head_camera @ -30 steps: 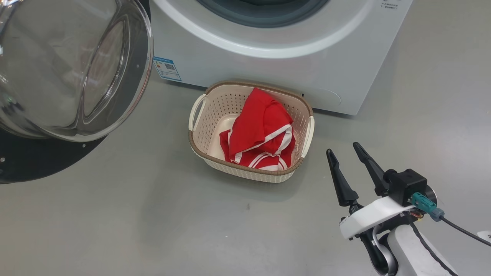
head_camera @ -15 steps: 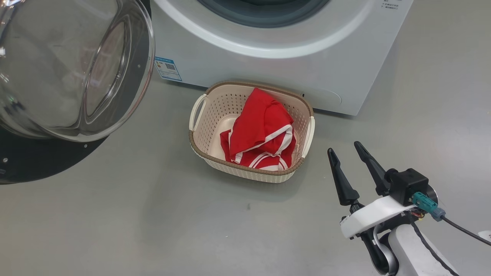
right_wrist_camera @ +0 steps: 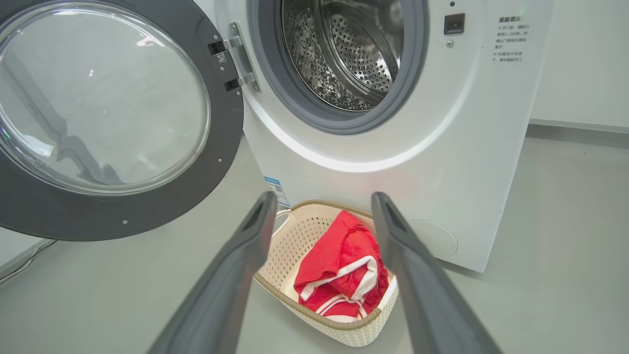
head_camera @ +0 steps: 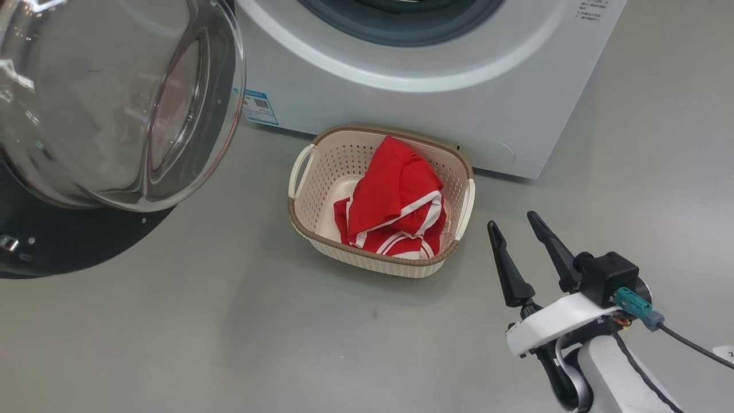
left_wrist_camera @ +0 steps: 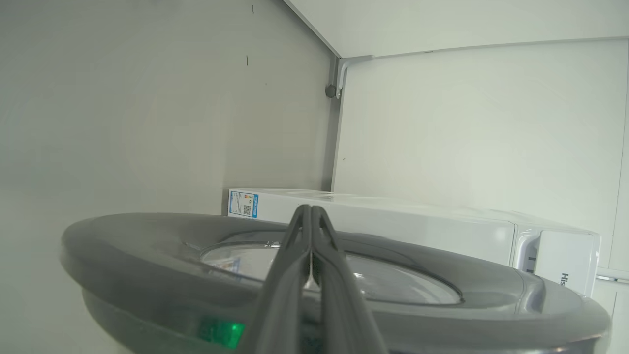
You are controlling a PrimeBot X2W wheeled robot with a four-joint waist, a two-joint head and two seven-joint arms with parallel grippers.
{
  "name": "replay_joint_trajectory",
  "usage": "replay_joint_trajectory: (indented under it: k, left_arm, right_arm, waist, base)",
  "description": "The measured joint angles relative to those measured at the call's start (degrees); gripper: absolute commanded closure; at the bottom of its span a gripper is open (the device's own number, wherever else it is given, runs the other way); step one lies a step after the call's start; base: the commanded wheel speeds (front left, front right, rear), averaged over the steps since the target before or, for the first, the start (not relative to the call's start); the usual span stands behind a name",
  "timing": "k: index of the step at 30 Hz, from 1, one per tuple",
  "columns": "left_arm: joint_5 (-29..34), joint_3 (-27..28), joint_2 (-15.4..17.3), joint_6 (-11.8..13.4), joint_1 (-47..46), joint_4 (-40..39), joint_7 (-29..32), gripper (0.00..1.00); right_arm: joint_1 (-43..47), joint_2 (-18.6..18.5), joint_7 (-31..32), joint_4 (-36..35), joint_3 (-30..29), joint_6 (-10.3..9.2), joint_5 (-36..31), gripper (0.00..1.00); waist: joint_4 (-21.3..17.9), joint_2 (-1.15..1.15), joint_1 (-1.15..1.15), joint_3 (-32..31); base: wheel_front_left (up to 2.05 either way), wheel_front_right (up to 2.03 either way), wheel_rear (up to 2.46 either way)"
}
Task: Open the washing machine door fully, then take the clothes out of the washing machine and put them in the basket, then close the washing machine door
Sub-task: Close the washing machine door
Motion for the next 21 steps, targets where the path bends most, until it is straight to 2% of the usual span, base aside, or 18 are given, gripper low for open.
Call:
replay_joint_trajectory:
  k: [9,21]
  left_arm:
    - [0.2,-1.9,-3.0,-0.3,0.0,0.1,3.4,1.0]
    - [-0.2,-2.5,-4.9,-2.8,0.4,-0.2,7.7,1.0]
  right_arm:
    - [0.1,0.6,0.0,0.1,-0.8,0.0,0.5,0.0]
    - [0.3,1.0,0.0,0.4,-0.9,0.0,0.5,0.0]
  waist:
    - [0.7,0.0,0.0,-1.7]
    - [1.7,0.0,0.0,-3.5]
  base:
    - [0.0,0.0,0.0]
    - [0.0,0.0,0.0]
